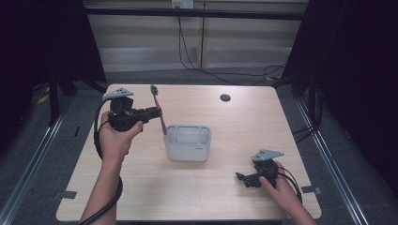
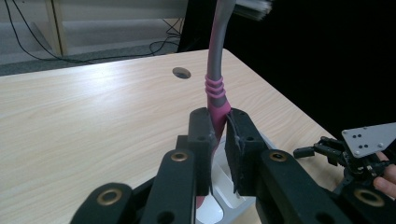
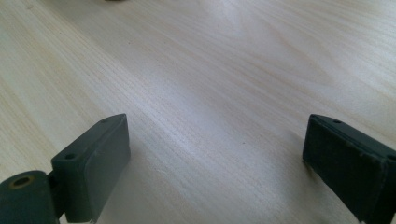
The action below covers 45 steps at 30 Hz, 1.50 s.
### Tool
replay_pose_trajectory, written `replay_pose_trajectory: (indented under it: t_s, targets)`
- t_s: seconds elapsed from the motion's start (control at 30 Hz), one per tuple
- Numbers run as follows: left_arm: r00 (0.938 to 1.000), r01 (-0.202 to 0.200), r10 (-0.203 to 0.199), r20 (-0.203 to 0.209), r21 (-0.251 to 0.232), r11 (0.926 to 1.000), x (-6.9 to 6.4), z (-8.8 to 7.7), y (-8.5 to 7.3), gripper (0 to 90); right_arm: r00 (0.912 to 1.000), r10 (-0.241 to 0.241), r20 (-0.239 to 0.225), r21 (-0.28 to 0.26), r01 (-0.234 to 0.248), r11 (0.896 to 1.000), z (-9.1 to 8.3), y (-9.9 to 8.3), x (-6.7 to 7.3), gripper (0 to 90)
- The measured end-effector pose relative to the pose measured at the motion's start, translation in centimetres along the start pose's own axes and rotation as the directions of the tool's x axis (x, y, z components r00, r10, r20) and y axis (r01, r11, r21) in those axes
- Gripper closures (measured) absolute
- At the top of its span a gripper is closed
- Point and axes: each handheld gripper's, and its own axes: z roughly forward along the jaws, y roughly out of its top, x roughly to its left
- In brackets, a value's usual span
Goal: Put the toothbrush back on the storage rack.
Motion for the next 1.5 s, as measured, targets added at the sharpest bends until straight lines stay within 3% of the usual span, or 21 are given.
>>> replay_pose_trajectory:
  t_s: [0.33,0.97,1.5]
  targets:
    - [0.9999,-0.003,0.003,0.01,0.004,1.0,-0.4,0.7,-0.2,80.8,1.0,0.0,-0.002,0.0,0.0,1.0,0.0,0.0,0.0,7.0]
    - [0.9995,-0.025,0.025,-0.018,0.02,0.9995,-0.7,1.9,-1.5,80.8,1.0,0.002,-0.002,0.002,-0.002,1.0,0.0,0.0,0.0,7.0]
    - [0.9997,-0.013,0.014,-0.017,0.041,0.9991,-0.5,2.4,-2.4,80.7,1.0,0.002,-0.002,0.003,-0.002,1.0,0.0,0.0,0.0,7.0]
